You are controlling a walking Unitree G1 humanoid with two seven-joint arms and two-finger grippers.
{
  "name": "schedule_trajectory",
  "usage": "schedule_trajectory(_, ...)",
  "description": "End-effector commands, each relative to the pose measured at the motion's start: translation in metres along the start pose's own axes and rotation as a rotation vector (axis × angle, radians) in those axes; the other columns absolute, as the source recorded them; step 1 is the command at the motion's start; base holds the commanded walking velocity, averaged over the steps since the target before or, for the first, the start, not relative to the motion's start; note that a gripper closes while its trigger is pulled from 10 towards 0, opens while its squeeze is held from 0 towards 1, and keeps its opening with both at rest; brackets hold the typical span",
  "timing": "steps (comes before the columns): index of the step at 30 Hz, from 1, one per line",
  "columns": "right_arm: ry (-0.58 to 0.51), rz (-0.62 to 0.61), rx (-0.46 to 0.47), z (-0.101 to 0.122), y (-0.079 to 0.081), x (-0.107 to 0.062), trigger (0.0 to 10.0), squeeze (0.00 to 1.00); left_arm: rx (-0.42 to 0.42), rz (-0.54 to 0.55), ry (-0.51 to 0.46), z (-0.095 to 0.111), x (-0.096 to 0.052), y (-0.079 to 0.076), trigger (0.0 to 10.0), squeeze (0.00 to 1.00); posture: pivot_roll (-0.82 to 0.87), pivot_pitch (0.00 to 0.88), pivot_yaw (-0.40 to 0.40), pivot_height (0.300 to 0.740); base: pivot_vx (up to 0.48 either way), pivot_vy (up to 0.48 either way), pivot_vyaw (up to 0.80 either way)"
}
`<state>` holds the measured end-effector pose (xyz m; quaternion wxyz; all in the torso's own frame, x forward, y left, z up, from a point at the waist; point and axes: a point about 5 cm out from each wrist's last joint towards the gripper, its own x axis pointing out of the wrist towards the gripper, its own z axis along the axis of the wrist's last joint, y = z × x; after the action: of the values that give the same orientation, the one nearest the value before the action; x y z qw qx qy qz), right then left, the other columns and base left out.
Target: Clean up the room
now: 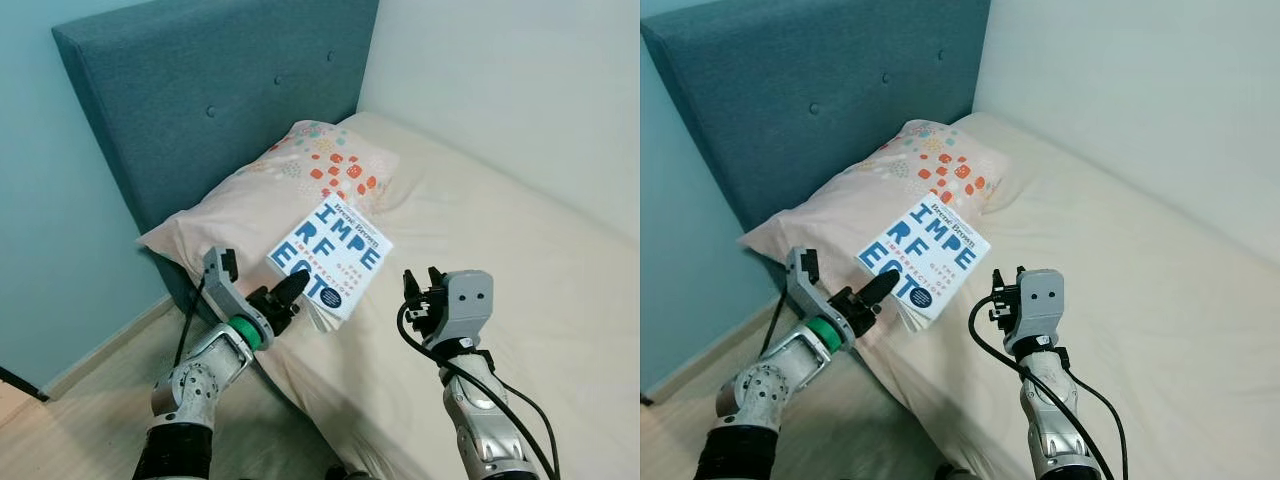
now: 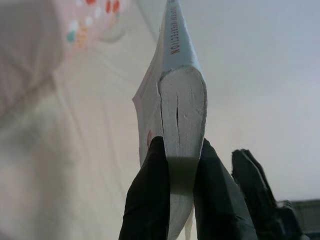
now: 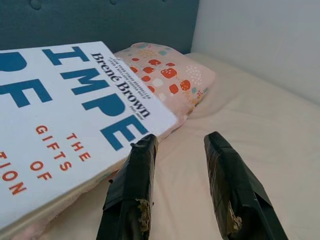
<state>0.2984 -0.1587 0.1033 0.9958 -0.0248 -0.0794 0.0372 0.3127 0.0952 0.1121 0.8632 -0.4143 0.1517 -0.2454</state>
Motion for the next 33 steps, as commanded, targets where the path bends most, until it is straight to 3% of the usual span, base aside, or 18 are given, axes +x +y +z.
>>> schedule_trajectory(1,0.021,-0.022,-0.001,-0.005,-0.005,-0.005,10.0,0.00,-0.019,-0.030,-0.004,0.000,0.001,-0.006,10.0,0.00,-0.03,0.125,-0.031,0.684,0.000,0.000,0.00)
schedule_trajectory(6,0.023,-0.022,0.002,-0.006,-0.005,-0.006,10.0,0.00,-0.078,0.003,-0.001,-0.002,0.000,-0.002,10.0,0.00,-0.03,0.131,-0.028,0.659,0.000,0.000,0.00)
schedule_trajectory(15,0.025,-0.025,0.001,-0.007,-0.005,-0.007,10.0,0.00,-0.106,0.051,0.032,-0.009,0.006,0.003,10.0,0.00,-0.03,0.131,-0.028,0.620,0.000,0.000,0.00)
schedule_trajectory(22,0.021,-0.029,0.005,-0.006,-0.005,-0.007,10.0,0.00,-0.148,0.062,0.053,-0.015,0.012,-0.001,10.0,0.00,-0.04,0.134,-0.027,0.586,0.000,0.000,0.00)
schedule_trajectory(33,0.019,-0.028,0.010,-0.006,-0.005,-0.008,10.0,0.00,-0.153,0.049,0.053,-0.012,0.015,-0.006,10.0,0.00,-0.04,0.137,-0.023,0.586,0.000,0.000,0.00)
